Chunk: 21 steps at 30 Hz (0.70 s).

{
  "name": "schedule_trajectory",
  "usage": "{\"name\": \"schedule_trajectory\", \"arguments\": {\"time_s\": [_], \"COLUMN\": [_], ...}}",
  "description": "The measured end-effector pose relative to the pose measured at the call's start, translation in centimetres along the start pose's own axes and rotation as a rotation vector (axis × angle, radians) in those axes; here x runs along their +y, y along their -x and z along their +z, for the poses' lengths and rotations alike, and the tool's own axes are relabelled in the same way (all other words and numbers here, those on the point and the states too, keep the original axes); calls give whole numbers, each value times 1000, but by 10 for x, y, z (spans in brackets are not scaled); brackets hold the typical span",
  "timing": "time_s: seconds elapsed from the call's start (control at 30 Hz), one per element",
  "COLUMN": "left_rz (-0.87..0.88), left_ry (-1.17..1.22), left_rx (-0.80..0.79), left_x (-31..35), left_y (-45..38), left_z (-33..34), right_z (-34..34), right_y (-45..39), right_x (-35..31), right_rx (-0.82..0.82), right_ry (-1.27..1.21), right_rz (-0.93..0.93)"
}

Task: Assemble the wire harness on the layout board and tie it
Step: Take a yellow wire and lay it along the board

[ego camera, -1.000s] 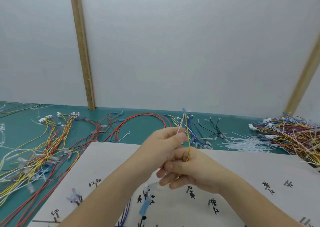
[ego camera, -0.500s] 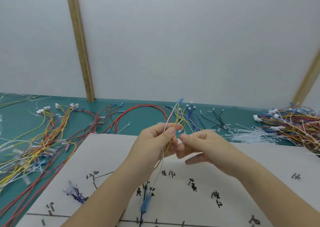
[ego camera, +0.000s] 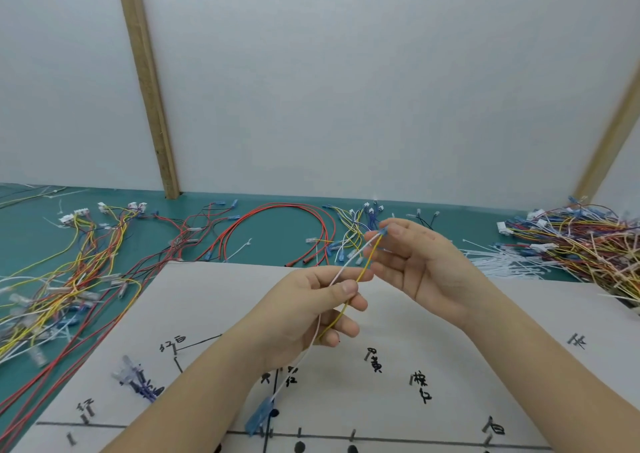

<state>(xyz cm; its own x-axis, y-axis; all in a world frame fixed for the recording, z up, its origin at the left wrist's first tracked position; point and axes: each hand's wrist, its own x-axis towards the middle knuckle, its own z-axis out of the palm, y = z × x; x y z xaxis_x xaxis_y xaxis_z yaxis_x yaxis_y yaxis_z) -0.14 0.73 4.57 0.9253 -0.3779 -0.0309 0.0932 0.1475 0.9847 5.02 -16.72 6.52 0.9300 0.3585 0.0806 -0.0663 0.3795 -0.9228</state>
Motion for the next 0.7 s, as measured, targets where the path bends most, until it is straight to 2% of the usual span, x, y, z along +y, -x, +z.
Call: {"name": "schedule_trajectory", "arguments": {"time_s": [0.2,0.43,0.7], "left_rz": [-37,-58,48], "left_ry": [165,146,36], "left_rx": [-43,-76,148], "left_x": [6,9,9], "left_y": [1,2,1], "left_z": [-4,-8,-3], "right_z": [-3,-8,-11], "right_y": [-1,-3,-3], "right_x": [-4,-11,-13], "right_rx": [33,142,162], "right_ry": [0,-40,-86], "right_rz": [-30,-87,-119]}}
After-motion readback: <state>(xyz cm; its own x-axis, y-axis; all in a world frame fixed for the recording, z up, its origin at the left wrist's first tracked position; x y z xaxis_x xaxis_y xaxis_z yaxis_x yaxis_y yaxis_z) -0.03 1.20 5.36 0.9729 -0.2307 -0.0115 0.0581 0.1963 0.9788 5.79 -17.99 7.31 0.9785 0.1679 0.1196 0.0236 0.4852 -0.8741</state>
